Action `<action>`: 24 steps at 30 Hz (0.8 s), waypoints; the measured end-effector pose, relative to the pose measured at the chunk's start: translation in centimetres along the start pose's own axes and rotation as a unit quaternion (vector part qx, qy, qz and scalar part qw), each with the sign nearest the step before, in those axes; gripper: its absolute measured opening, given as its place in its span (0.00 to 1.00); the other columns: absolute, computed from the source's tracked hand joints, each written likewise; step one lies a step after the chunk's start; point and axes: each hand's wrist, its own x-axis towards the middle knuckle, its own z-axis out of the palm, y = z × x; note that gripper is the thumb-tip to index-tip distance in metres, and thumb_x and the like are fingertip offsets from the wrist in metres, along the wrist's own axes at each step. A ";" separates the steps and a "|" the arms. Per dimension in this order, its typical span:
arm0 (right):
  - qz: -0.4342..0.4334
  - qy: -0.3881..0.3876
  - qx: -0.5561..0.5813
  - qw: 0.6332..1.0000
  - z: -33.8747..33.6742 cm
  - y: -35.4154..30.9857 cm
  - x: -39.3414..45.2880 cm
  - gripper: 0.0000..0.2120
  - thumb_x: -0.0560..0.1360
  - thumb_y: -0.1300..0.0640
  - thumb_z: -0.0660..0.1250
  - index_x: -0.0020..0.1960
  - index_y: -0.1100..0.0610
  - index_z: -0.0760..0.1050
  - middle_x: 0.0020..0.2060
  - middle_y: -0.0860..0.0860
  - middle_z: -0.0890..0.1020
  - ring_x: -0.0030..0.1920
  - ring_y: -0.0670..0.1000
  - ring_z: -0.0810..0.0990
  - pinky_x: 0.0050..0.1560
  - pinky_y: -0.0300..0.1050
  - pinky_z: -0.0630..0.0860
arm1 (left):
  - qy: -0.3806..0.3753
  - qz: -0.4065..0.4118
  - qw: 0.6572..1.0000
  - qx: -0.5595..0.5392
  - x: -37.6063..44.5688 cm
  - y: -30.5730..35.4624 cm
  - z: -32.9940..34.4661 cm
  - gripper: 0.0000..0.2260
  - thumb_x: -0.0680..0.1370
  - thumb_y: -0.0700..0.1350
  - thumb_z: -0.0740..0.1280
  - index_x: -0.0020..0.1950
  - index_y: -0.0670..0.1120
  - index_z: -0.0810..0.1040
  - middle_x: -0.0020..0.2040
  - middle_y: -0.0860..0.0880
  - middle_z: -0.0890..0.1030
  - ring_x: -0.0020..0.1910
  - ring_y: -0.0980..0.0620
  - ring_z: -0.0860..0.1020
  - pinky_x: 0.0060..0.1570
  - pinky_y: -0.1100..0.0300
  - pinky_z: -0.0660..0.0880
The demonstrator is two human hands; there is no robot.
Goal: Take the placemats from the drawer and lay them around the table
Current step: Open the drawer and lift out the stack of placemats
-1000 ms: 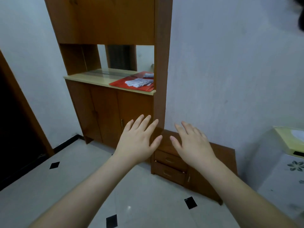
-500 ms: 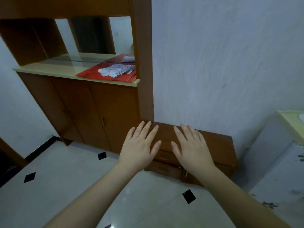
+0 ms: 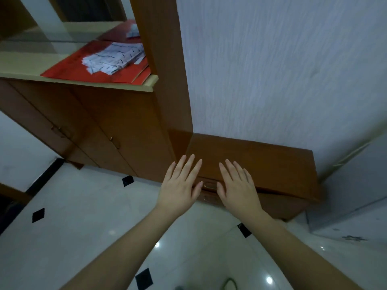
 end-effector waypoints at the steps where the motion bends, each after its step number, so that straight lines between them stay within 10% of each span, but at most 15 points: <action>1: 0.007 -0.003 0.005 1.000 1.1 0.0 0.8 0.27 0.80 0.46 0.58 0.77 0.54 0.62 0.75 0.54 0.65 0.76 0.54 0.61 0.74 0.53 0.55 | -0.012 0.004 1.000 -0.002 0.7 -0.8 1.2 0.27 0.83 0.59 0.53 0.80 0.51 0.59 0.80 0.48 0.60 0.79 0.47 0.56 0.76 0.46 0.56; 12: 0.144 -0.047 0.052 0.987 12.8 -3.9 8.5 0.30 0.78 0.46 0.46 0.77 0.56 0.61 0.76 0.53 0.64 0.77 0.54 0.60 0.75 0.56 0.59 | -0.099 0.035 0.994 -0.037 7.9 -8.2 13.3 0.26 0.83 0.57 0.54 0.79 0.50 0.61 0.79 0.47 0.62 0.79 0.47 0.57 0.76 0.43 0.51; 24: 0.135 -0.049 0.055 0.988 29.2 0.1 11.3 0.29 0.77 0.48 0.54 0.75 0.60 0.65 0.72 0.55 0.70 0.74 0.55 0.66 0.74 0.54 0.58 | -0.110 0.086 0.990 -0.035 8.7 -12.4 29.5 0.25 0.81 0.53 0.57 0.76 0.45 0.67 0.75 0.42 0.69 0.74 0.42 0.67 0.68 0.45 0.67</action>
